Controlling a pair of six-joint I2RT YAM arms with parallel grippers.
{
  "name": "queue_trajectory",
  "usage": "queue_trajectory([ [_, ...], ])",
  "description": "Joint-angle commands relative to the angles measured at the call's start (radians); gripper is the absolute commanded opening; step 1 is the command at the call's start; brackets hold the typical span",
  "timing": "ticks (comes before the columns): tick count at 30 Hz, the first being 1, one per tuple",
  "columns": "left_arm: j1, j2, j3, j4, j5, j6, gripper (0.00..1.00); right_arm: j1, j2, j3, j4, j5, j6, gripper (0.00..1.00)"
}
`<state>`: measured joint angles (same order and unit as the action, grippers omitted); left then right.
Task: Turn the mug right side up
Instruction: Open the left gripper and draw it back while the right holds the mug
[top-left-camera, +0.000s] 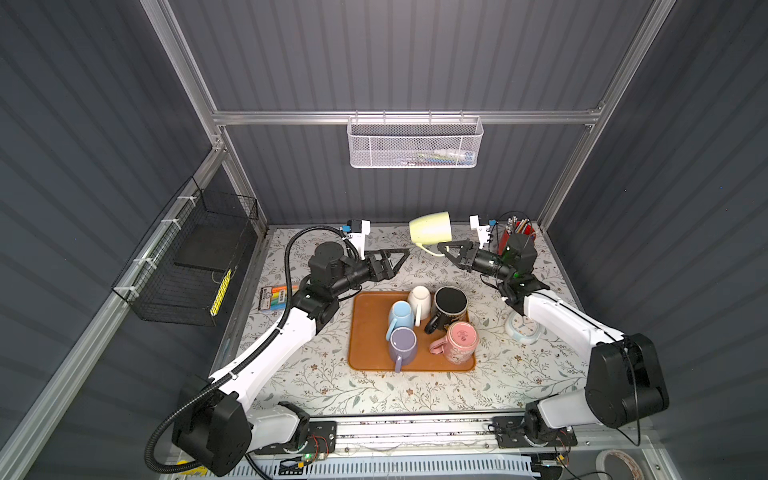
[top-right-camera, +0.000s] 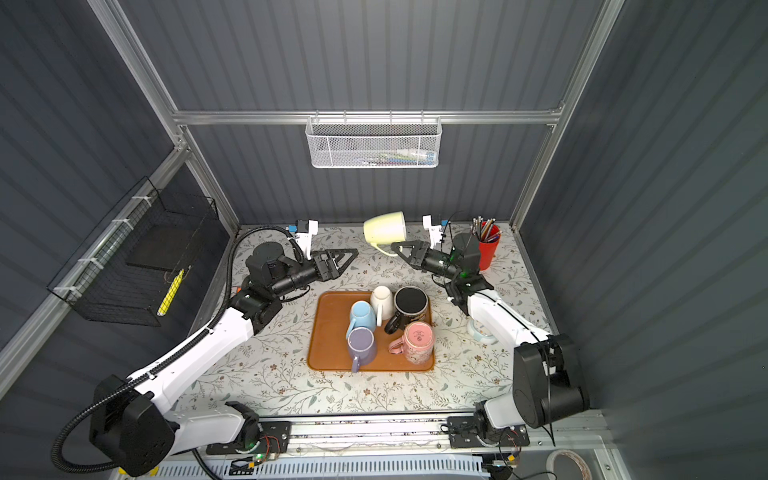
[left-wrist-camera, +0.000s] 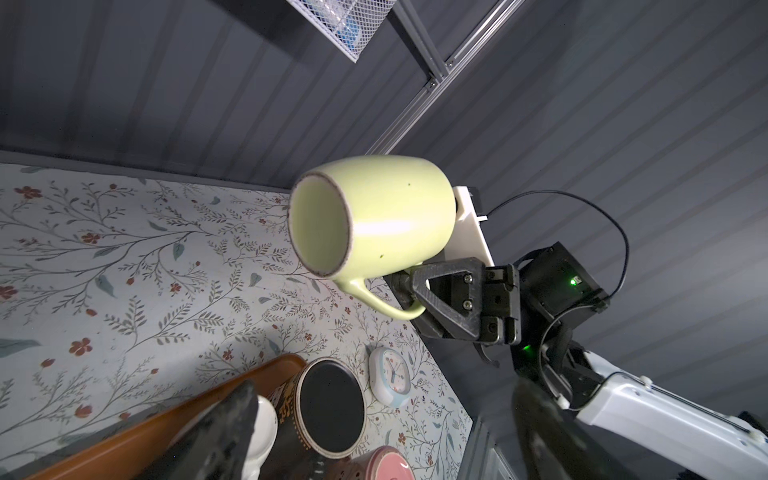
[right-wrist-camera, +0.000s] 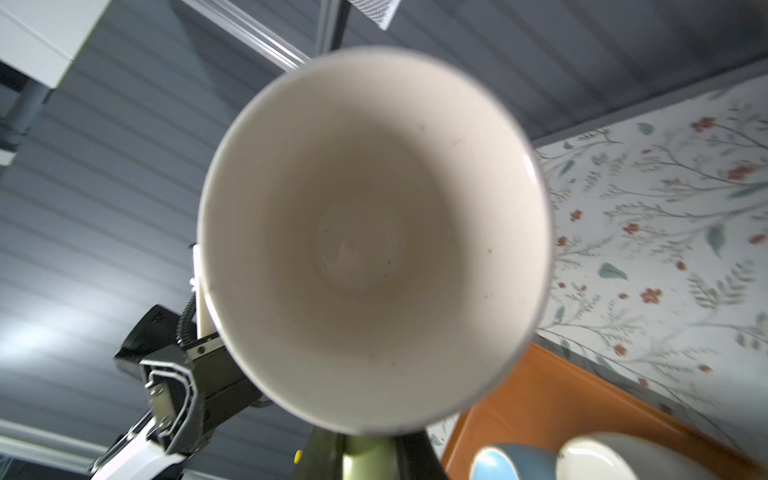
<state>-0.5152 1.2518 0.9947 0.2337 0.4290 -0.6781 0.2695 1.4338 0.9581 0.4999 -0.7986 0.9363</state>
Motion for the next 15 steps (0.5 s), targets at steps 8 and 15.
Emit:
queue_trajectory([
  [8,0.011,-0.137,-0.074,-0.306,-0.327,0.203,1.0,-0.003,0.026,0.168,-0.534,0.277,-0.375,0.0],
  [15,0.011,-0.183,-0.113,-0.436,-0.468,0.235,1.0,-0.003,0.103,0.278,-0.726,0.501,-0.477,0.0],
])
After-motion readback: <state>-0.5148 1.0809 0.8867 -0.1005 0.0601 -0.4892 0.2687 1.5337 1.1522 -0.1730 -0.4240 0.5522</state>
